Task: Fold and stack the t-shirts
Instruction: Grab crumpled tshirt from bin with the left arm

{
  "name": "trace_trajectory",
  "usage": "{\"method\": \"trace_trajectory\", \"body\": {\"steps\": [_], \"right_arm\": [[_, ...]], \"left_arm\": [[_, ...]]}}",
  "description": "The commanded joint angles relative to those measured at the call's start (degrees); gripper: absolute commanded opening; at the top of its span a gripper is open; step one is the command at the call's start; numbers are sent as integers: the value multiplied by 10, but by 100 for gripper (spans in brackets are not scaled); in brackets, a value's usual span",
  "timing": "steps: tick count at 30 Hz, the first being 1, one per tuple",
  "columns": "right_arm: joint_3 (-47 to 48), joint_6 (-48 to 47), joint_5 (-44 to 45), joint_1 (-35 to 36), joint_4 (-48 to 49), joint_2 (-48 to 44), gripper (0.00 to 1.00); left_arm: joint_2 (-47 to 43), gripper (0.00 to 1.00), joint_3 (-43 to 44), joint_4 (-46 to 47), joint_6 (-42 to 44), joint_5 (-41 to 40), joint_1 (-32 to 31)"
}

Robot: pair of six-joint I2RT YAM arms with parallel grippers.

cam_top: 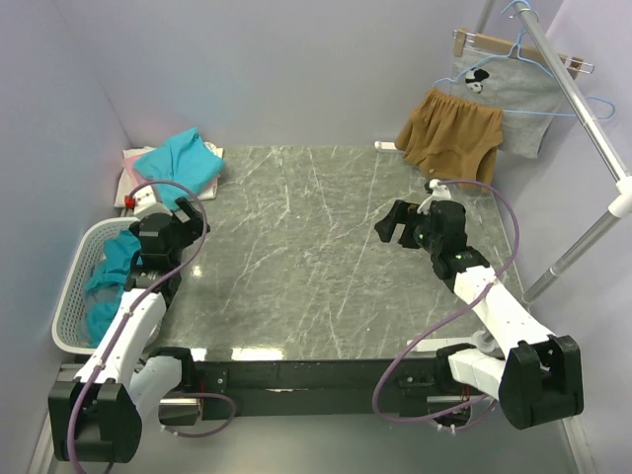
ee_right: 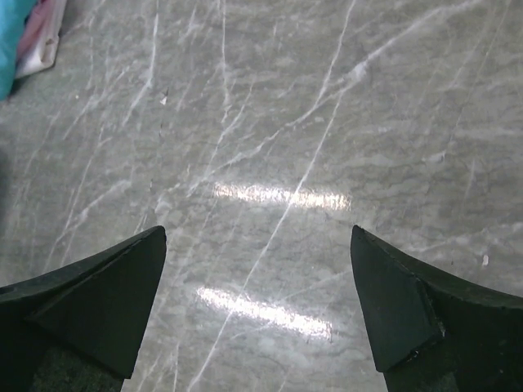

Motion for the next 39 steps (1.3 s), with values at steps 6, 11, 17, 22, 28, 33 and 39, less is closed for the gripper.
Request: {"method": "trace_trajectory", "body": {"steps": [6, 11, 17, 22, 28, 33, 39], "right_arm": [[44, -3, -8, 29, -17, -9, 100], [46, -6, -3, 47, -17, 6, 100], [56, -6, -7, 55, -10, 36, 100], [74, -6, 3, 73, -19, 73, 100], [99, -4, 26, 109, -30, 105, 100], [125, -5, 38, 132, -42, 134, 100], [151, -13, 42, 160, -59, 168, 100]], "left_arm": [[13, 99, 86, -219, -194, -278, 1], [38, 99, 103, -284, -254, -320, 2], [148, 99, 132, -430, -358, -419, 9], [239, 100, 172, -574, -507, -466, 16], [287, 100, 201, -630, -548, -484, 17], [234, 99, 224, -659, -559, -479, 14], [130, 99, 202, -703, -628, -469, 14]]}}
